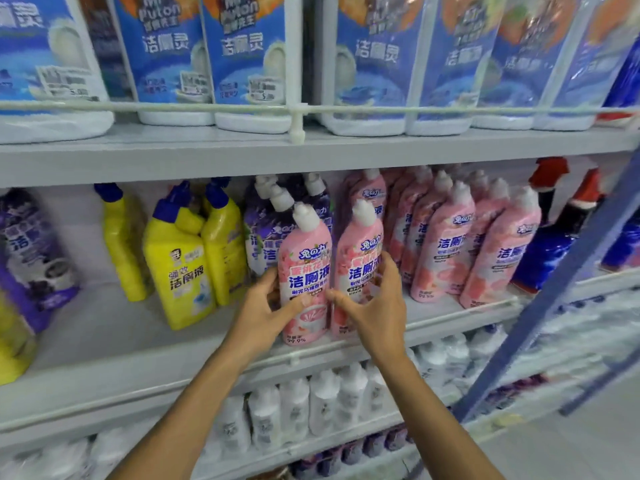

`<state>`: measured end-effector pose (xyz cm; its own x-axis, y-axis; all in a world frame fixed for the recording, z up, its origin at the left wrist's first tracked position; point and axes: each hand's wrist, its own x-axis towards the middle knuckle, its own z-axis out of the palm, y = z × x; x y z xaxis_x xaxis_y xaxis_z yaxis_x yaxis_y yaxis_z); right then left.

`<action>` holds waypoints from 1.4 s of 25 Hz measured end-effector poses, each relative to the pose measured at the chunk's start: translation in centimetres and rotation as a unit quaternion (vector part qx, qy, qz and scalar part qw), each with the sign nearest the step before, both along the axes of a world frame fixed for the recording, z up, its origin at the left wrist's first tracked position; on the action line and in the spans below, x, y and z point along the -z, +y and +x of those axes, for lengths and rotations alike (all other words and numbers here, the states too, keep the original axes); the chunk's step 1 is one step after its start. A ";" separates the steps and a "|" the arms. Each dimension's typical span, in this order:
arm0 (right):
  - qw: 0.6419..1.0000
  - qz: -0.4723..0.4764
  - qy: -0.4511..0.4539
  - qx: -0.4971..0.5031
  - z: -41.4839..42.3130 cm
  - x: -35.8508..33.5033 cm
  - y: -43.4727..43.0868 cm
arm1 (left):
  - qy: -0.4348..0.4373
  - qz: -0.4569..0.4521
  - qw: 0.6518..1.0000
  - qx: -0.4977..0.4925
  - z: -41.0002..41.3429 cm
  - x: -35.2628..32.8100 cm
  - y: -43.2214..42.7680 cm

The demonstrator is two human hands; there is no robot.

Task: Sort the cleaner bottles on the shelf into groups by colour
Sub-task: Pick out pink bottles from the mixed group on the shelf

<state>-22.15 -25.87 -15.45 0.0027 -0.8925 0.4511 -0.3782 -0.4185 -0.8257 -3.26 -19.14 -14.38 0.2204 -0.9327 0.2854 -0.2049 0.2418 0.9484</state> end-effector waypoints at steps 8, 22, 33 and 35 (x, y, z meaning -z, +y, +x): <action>0.999 0.011 0.033 0.018 -3.8 1.5 -5.3 | -0.004 -0.006 0.997 -0.076 -3.5 1.4 -1.7; 0.991 0.057 0.067 0.097 0.3 1.6 -13.8 | 0.008 -0.005 0.998 -0.063 -3.4 1.7 -1.7; 0.966 0.106 -0.210 -0.104 -3.6 0.4 -10.5 | 0.057 0.017 0.998 -0.036 -3.1 2.0 -2.3; 0.954 0.126 -0.195 -0.189 -4.5 0.4 -7.4 | 0.043 0.021 0.999 -0.020 -3.9 1.8 -2.9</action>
